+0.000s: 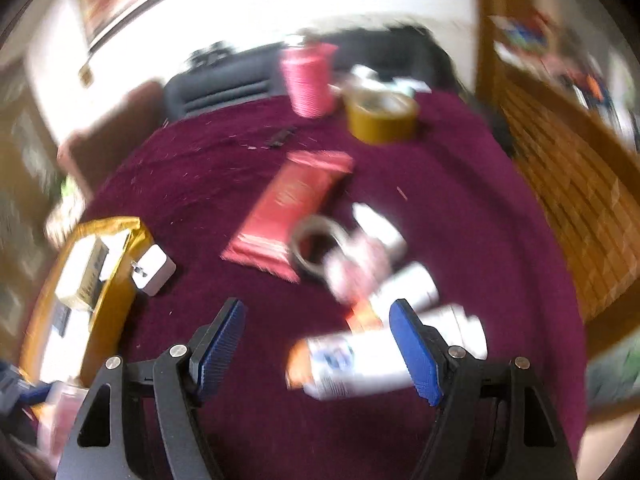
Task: Organize objects
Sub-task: 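Lower the pouch into the tray with the left tool while the right tool grasps the tape roll, then open both tools, releasing the pouch and the tape roll in the tray, then move both tools toward the pink fluffy ball and white dropper bottle, then grasp the white dropper bottle with the left tool while the right tool grasps the pink fluffy ball, then carry the bottle and the pink ball over the tray with both tools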
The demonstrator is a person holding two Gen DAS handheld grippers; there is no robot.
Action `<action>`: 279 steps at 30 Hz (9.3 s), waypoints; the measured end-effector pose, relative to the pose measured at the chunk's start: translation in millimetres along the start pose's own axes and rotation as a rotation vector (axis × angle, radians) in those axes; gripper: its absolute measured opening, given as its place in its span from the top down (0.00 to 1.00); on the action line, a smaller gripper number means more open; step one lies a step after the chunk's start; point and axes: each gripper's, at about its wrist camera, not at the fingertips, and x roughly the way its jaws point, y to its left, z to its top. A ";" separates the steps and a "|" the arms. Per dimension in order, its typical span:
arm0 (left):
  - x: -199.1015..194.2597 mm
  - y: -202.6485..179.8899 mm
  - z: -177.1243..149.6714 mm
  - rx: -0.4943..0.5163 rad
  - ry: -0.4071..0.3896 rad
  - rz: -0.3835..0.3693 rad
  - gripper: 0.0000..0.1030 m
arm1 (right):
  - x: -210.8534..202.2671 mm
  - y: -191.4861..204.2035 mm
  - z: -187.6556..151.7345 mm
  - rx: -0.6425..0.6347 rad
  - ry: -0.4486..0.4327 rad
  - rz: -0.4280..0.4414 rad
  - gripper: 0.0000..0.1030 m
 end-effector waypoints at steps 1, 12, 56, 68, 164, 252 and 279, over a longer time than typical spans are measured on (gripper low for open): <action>-4.8 6.9 -1.4 -0.013 -0.007 0.016 0.18 | 7.0 6.4 4.9 -0.041 0.004 -0.022 0.24; -34.4 73.1 -18.0 -0.165 -0.037 0.118 0.18 | 86.4 19.1 24.1 -0.098 0.148 -0.059 0.77; -40.6 183.8 -77.1 -0.393 0.041 0.316 0.18 | -11.9 261.0 -48.2 -0.253 0.173 0.415 0.85; -23.5 188.6 -57.5 -0.435 0.047 0.289 0.18 | 13.8 252.4 -54.7 -0.211 0.228 0.348 0.85; 64.4 28.9 57.6 -0.103 0.115 0.049 0.11 | 9.2 -67.0 -42.6 0.433 -0.051 0.073 0.59; -72.3 67.0 -15.9 -0.329 -0.144 0.093 0.75 | -22.1 -94.2 -91.7 0.389 -0.072 0.018 0.62; -64.1 198.5 -94.6 -0.400 -0.015 0.353 0.75 | -51.8 245.6 -88.5 -0.163 0.080 0.371 0.62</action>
